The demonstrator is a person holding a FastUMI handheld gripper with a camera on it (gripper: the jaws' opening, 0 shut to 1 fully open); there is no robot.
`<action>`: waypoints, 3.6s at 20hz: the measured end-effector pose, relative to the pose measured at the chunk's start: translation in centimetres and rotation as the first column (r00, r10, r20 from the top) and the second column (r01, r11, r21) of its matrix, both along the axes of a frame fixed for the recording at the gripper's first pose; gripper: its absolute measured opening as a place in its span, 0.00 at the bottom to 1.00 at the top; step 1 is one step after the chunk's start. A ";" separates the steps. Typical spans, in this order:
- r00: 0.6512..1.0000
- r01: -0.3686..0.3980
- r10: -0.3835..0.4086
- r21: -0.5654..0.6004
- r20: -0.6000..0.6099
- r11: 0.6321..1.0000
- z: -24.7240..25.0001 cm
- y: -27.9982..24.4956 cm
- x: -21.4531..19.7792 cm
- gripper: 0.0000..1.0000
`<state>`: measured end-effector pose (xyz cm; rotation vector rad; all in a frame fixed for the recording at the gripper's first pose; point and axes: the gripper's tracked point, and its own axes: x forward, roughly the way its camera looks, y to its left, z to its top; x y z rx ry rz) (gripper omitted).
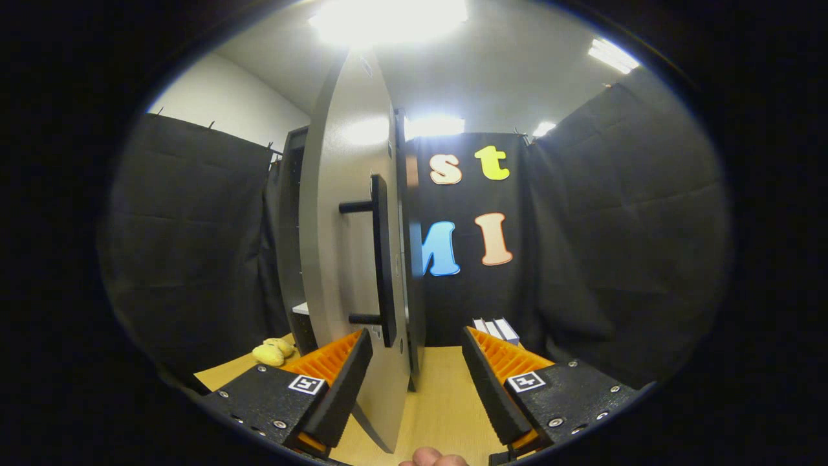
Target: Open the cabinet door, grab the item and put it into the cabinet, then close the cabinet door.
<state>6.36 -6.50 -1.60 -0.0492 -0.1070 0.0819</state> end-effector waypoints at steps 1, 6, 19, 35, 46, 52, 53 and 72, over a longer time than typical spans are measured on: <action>0.999 0.049 -0.049 0.006 0.008 0.999 -0.6 -0.3 -0.3 0.87; 0.975 0.223 -0.221 0.102 -0.032 0.970 -7.0 0.6 -2.9 0.88; 0.985 0.125 -0.110 0.115 -0.132 0.985 -26.0 16.6 1.2 0.91; 0.955 0.140 -0.140 -0.018 -0.260 0.990 -42.1 21.1 4.9 0.91; 0.936 0.140 -0.151 -0.059 -0.318 0.988 -40.8 21.3 5.2 0.43; 0.938 0.190 -0.193 -0.040 -0.288 0.981 -34.2 21.1 5.9 0.43; 0.941 0.193 -0.197 -0.040 -0.274 0.980 -32.7 21.2 6.1 0.43; 0.978 0.177 -0.179 -0.034 -0.105 0.984 -7.5 25.1 14.6 0.43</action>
